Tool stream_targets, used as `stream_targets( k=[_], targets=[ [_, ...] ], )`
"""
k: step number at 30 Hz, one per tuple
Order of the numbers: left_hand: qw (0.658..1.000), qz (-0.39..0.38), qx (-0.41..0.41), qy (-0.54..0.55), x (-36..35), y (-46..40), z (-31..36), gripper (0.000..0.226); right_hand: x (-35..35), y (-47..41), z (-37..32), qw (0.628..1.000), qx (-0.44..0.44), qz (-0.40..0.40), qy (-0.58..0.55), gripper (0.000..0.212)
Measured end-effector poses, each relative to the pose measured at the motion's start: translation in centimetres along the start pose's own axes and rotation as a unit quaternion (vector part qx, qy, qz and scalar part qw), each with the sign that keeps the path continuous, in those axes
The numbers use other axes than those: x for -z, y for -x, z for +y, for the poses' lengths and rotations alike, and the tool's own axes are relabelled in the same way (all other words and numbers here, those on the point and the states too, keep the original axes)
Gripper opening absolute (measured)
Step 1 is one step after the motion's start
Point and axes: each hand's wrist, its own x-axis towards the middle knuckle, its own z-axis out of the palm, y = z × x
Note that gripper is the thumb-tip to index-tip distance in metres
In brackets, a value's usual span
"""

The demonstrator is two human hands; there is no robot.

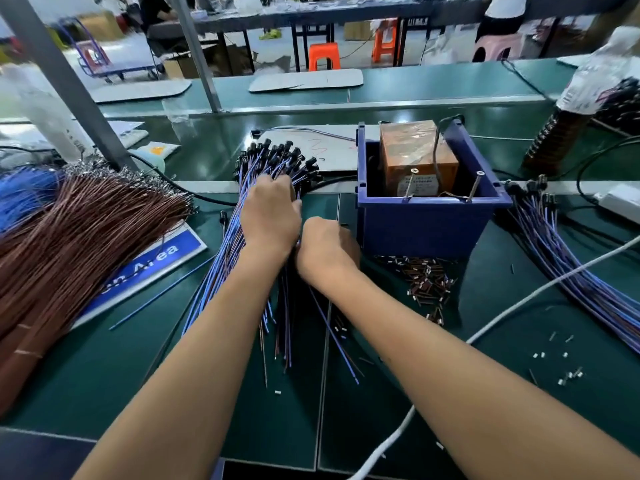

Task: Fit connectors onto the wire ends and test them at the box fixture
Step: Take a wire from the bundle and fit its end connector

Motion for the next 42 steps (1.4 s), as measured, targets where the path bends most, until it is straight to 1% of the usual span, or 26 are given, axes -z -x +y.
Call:
stream_targets(
  k=[3, 6, 7, 8, 9, 10, 12, 13, 14, 15, 16, 17, 18, 20, 22, 24, 25, 26, 27, 29, 31, 34, 36, 39, 40, 42],
  targets=[
    [0.992, -0.099, 0.009, -0.079, -0.3, -0.3, 1.0, 0.042, 0.5, 0.3, 0.2, 0.998, -0.005, -0.022, -0.059, 0.013],
    [0.989, -0.106, 0.021, -0.1, -0.6, -0.5, 1.6, 0.029, 1.2, 0.9, 0.8, 0.997, 0.005, -0.025, -0.077, 0.022],
    [0.989, -0.111, 0.029, -0.088, -0.5, -0.4, 1.8, 0.025, 1.4, 1.1, 1.0, 0.994, 0.008, -0.02, -0.103, 0.018],
    [0.991, -0.116, 0.049, -0.055, -0.3, -0.4, 1.9, 0.023, 1.4, 1.1, 1.3, 0.992, 0.015, -0.01, -0.121, 0.009],
    [0.99, -0.117, 0.078, -0.005, -0.1, -0.5, 2.0, 0.021, 1.5, 1.4, 1.6, 0.991, 0.02, -0.002, -0.131, 0.01],
    [0.986, -0.116, 0.107, 0.056, 0.1, -0.8, 2.1, 0.021, 1.5, 1.5, 1.9, 0.991, 0.032, 0.01, -0.133, 0.019],
    [0.958, -0.115, 0.171, 0.198, 0.7, -1.4, 2.2, 0.026, 1.8, 1.9, 2.3, 0.987, 0.051, 0.035, -0.148, 0.033],
    [0.935, -0.105, 0.2, 0.275, 1.2, -1.4, 2.4, 0.026, 2.1, 2.3, 2.2, 0.984, 0.059, 0.04, -0.166, 0.037],
    [0.896, -0.092, 0.228, 0.369, 1.8, -1.2, 2.8, 0.023, 2.4, 2.5, 2.2, 0.978, 0.072, 0.04, -0.191, 0.036],
    [0.836, -0.071, 0.257, 0.479, 2.3, -0.9, 3.4, 0.023, 2.6, 2.6, 2.2, 0.97, 0.088, 0.039, -0.222, 0.028],
    [0.763, -0.046, 0.284, 0.579, 3.0, -0.6, 4.0, 0.026, 3.0, 3.0, 2.1, 0.96, 0.104, 0.037, -0.257, 0.022],
    [0.693, -0.02, 0.295, 0.657, 3.7, -0.3, 4.5, 0.025, 3.5, 3.2, 2.2, 0.951, 0.12, 0.038, -0.282, 0.025],
    [0.639, 0.005, 0.292, 0.711, 4.4, -0.1, 4.9, 0.02, 3.9, 3.3, 2.3, 0.943, 0.127, 0.039, -0.304, 0.027],
    [0.561, 0.04, 0.265, 0.783, 5.7, -0.1, 5.2, 0.009, 5.1, 3.4, 2.6, 0.925, 0.121, 0.015, -0.361, 0.023],
    [0.488, 0.048, 0.243, 0.837, 7.1, -0.2, 5.3, 0.011, 6.4, 3.7, 3.2, 0.882, 0.1, -0.07, -0.456, 0.021],
    [0.433, 0.061, 0.231, 0.869, 8.1, -0.2, 5.5, 0.019, 7.7, 4.1, 3.5, 0.834, 0.086, -0.149, -0.524, 0.017],
    [0.419, 0.075, 0.23, 0.875, 8.3, -0.1, 5.8, 0.02, 8.1, 4.2, 3.8, 0.825, 0.091, -0.167, -0.532, 0.016],
    [0.423, 0.095, 0.235, 0.87, 8.4, 0.1, 6.1, 0.018, 8.5, 4.4, 4.1, 0.822, 0.099, -0.175, -0.532, 0.016],
    [0.441, 0.115, 0.245, 0.856, 8.3, 0.2, 6.3, 0.013, 8.8, 4.5, 4.5, 0.83, 0.113, -0.173, -0.518, 0.017],
    [0.483, 0.138, 0.271, 0.821, 7.9, 0.3, 6.1, 0.008, 9.4, 4.7, 5.8, 0.875, 0.147, -0.143, -0.438, 0.022],
    [0.499, 0.15, 0.295, 0.801, 7.7, 0.2, 5.1, 0.006, 10.2, 4.7, 7.6, 0.909, 0.164, -0.121, -0.364, 0.024],
    [0.507, 0.185, 0.318, 0.779, 7.5, -0.2, 3.9, 0.004, 11.0, 4.9, 10.0, 0.901, 0.133, -0.164, -0.38, 0.029],
    [0.505, 0.193, 0.317, 0.779, 7.0, 0.0, 4.1, 0.006, 10.8, 5.0, 10.3, 0.909, 0.136, -0.184, -0.349, 0.03],
    [0.475, 0.181, 0.307, 0.805, 6.4, 0.5, 5.3, 0.022, 9.8, 5.0, 9.5, 0.942, 0.179, -0.169, -0.227, 0.022],
    [0.472, 0.176, 0.308, 0.807, 6.1, 0.6, 5.7, 0.024, 9.6, 4.9, 9.3, 0.951, 0.19, -0.171, -0.172, 0.023],
    [0.482, 0.165, 0.32, 0.799, 5.3, 0.7, 6.1, 0.015, 9.0, 4.8, 9.1, 0.961, 0.194, -0.183, -0.077, 0.027]
  ],
)
